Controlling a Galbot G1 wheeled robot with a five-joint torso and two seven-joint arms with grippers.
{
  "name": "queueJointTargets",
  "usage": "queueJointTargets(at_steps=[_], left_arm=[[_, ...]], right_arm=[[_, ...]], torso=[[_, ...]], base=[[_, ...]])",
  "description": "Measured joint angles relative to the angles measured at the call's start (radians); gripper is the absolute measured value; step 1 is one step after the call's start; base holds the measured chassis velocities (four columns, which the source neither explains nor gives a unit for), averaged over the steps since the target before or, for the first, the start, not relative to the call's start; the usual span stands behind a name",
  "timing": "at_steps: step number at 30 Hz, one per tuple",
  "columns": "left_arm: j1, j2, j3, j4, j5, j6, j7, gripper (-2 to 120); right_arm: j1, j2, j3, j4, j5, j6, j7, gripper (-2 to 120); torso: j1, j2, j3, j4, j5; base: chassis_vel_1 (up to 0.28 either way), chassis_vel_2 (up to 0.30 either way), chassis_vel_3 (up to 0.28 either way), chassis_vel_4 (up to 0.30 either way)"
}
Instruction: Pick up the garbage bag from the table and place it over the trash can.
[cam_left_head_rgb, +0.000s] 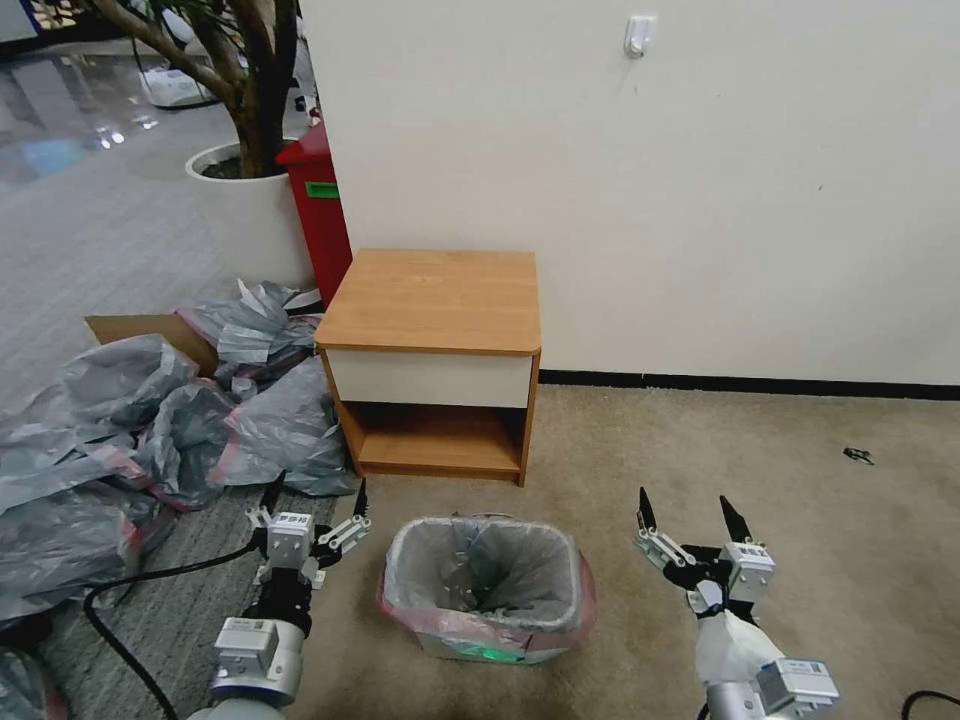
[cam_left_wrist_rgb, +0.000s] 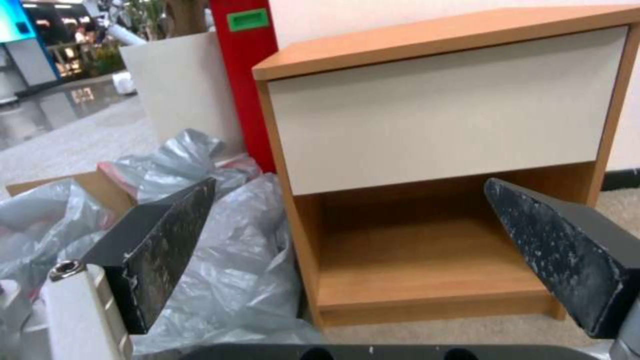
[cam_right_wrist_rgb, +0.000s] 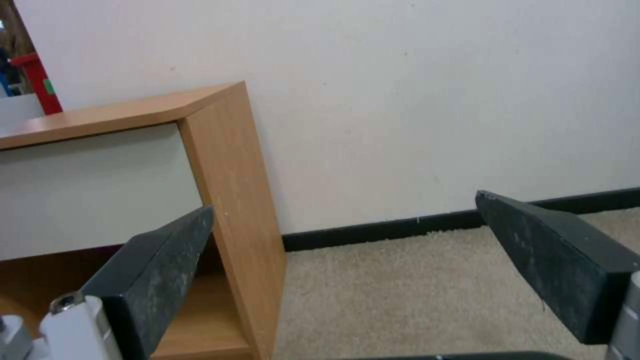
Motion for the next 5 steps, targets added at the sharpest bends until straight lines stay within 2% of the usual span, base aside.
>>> queueJointTargets(at_steps=[5], left_arm=[[0.000, 0.000, 0.000, 0.000, -0.001, 0.000, 0.000, 100]], right_arm=[[0.000, 0.000, 0.000, 0.000, 0.000, -0.001, 0.000, 100]], torso=[[0.000, 0.000, 0.000, 0.0000, 0.0000]], base=[[0.000, 0.000, 0.000, 0.000]])
